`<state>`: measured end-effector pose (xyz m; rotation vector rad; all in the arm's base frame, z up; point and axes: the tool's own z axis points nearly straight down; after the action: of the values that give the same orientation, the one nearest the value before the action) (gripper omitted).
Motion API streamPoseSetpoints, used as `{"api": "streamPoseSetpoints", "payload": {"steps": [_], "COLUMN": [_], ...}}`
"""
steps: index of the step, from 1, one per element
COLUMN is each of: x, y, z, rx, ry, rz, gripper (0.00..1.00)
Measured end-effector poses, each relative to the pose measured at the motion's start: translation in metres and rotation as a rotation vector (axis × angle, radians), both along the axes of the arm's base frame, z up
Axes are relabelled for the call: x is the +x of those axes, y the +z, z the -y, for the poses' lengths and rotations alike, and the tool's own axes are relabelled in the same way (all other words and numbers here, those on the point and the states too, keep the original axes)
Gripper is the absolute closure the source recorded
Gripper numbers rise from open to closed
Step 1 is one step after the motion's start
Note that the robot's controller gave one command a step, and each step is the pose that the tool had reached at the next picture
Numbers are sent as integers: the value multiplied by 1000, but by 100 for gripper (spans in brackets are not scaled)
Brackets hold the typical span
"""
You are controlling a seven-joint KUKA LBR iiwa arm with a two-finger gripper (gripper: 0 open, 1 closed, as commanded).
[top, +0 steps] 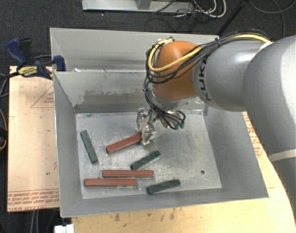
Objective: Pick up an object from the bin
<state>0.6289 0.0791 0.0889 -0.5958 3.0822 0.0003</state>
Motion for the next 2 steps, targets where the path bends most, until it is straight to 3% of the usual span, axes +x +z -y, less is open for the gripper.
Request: {"api": "streamPoseSetpoints", "payload": {"steps": [2], "x": [0], "y": [37], "z": [-1], "rx": [1], "ry": [1], "rz": [-1], "gripper": [100]}}
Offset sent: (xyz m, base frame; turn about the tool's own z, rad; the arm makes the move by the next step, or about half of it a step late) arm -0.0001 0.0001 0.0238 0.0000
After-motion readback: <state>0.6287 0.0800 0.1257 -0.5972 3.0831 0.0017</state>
